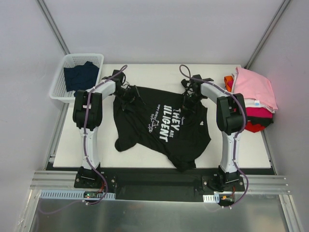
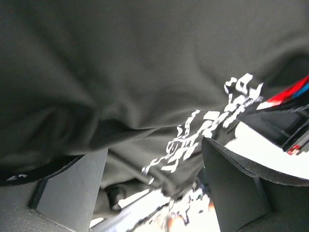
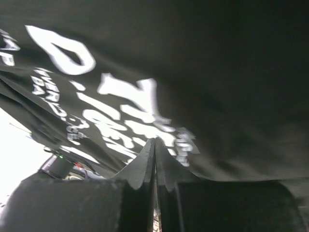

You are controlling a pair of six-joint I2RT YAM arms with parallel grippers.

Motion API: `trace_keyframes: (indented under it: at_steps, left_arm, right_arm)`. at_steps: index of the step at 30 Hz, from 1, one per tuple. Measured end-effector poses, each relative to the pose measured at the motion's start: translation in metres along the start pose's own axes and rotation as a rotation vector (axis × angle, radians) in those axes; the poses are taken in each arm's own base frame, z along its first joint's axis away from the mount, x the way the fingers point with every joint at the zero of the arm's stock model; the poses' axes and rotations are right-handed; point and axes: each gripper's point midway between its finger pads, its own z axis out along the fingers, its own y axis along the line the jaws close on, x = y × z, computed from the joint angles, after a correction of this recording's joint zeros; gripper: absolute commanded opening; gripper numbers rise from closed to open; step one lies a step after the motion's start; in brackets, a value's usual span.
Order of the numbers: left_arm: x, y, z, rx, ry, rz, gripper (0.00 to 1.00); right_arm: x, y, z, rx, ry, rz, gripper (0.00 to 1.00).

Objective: Fold and stack the t-shirts
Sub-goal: Flatten out the tshirt

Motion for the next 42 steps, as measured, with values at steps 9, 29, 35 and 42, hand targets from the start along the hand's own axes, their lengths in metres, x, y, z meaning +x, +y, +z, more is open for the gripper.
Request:
trace_keyframes:
  at_steps: [9, 29, 35, 42]
  left_arm:
    - [-0.047, 0.014, -0.021, -0.024, -0.081, -0.02, 0.8]
    - [-0.004, 0.04, -0.026, -0.087, -0.02, -0.042, 0.83]
    - [0.001, 0.04, -0.038, -0.107, -0.041, -0.001, 0.87]
    - [0.0, 0.006, -0.077, -0.061, -0.138, 0.079, 0.89]
  right_arm:
    - [-0.044, -0.015, 0.002, -0.057, -0.007, 0.092, 0.01]
    - [-0.105, -0.034, -0.017, -0.147, -0.092, 0.176, 0.1]
    - [-0.086, -0.025, -0.03, -0.189, -0.087, 0.17, 0.37]
    - [-0.037, -0.006, -0.087, -0.223, -0.152, 0.094, 0.38]
